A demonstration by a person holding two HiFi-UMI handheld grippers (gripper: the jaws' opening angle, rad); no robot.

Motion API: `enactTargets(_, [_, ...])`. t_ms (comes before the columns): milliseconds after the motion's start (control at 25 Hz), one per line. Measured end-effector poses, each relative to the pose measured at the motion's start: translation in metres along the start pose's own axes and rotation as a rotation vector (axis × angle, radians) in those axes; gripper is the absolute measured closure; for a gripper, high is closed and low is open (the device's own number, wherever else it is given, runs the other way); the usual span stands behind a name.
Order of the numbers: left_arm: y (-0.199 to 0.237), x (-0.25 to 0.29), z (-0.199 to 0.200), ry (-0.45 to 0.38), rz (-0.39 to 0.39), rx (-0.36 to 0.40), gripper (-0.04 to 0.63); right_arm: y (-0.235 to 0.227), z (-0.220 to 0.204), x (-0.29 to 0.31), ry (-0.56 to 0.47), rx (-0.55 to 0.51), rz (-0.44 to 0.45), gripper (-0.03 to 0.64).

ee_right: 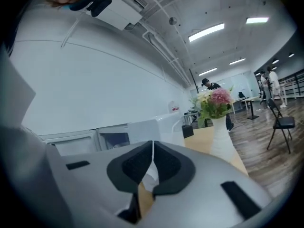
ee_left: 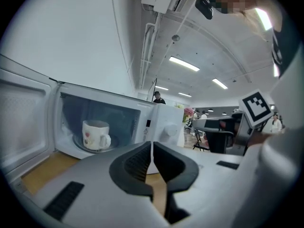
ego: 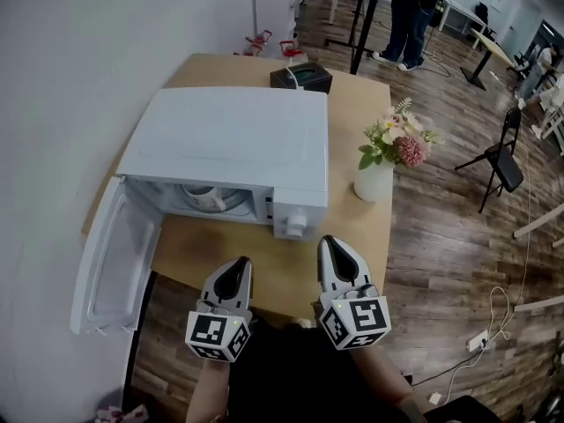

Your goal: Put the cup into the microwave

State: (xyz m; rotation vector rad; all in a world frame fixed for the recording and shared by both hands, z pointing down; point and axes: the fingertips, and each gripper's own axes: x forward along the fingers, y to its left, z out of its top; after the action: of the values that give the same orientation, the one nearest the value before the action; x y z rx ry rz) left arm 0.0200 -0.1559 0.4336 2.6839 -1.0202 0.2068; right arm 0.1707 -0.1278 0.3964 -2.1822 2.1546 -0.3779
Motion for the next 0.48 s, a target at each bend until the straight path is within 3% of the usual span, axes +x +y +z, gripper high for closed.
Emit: enactTargets(480, [-0.027,0.023,0.005,0.004,-0.115,0.043,0.578,-0.098,-0.012,-0.073,0.013,0.037,-0.281,0.623])
